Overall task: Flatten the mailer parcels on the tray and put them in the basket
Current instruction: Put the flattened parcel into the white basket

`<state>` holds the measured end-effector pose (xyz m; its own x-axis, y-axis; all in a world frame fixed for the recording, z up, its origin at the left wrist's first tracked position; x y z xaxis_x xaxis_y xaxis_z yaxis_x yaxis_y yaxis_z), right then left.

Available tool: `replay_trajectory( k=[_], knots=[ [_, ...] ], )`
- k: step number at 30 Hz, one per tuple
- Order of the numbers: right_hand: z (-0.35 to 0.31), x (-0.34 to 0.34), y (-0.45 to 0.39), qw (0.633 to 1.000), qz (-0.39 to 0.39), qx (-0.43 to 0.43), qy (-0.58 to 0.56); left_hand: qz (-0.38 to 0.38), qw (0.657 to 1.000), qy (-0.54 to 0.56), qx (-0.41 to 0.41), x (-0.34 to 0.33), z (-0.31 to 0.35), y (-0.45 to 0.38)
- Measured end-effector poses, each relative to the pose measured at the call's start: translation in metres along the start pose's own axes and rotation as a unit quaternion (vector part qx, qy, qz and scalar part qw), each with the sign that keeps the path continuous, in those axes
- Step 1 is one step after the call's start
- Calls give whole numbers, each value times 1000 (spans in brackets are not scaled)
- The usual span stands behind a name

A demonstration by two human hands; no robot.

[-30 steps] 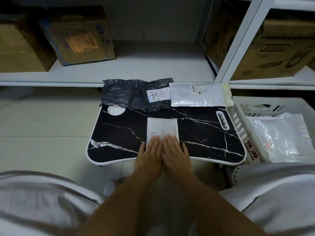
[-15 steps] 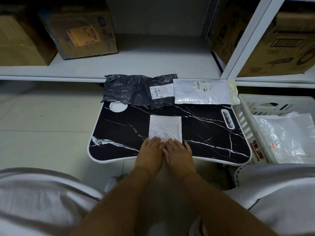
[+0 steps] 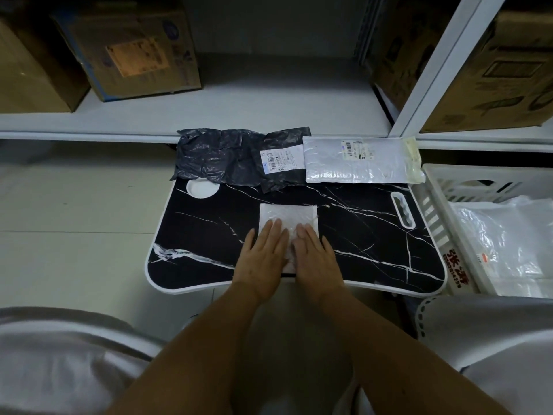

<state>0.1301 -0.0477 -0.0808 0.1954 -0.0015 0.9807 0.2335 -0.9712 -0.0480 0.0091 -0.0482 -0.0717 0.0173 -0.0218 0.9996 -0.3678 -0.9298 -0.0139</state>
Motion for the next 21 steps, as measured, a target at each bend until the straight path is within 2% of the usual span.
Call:
replay_trajectory(
  k=[2, 6, 10, 13, 18, 21],
  knots=[
    [6, 3, -1, 999, -34, 3, 9, -44, 999, -22, -11, -2, -3, -2],
    [6, 6, -9, 995, -81, 20, 56, -79, 997, 10, -7, -4, -4, -7],
    [-2, 11, -22, 999, -14, -5, 38, -70, 996, 54, 11, 9, -4, -16],
    [-3, 14, -28, 999, 1, 6, 54, -36, 996, 83, 26, 12, -4, -28],
    [-2, 18, -40, 995, 43, 20, 82, 20, 1000, -3, -4, 13, -4, -38],
    [0, 11, -44, 997, 21, 26, 70, -7, 999, -31, -16, 9, -5, -40]
  ],
)
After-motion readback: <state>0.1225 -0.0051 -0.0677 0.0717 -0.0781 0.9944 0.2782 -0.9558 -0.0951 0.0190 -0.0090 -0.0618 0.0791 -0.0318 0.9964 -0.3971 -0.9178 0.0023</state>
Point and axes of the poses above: each hand's wrist, its own y-axis away from the middle knuckle, its own x-axis out of the back of the hand, z = x × y, the point moved 3 cm from there along -y, towards the middle knuckle, and after that the axes turned 6 degrees about z, right-handed, at the moved point
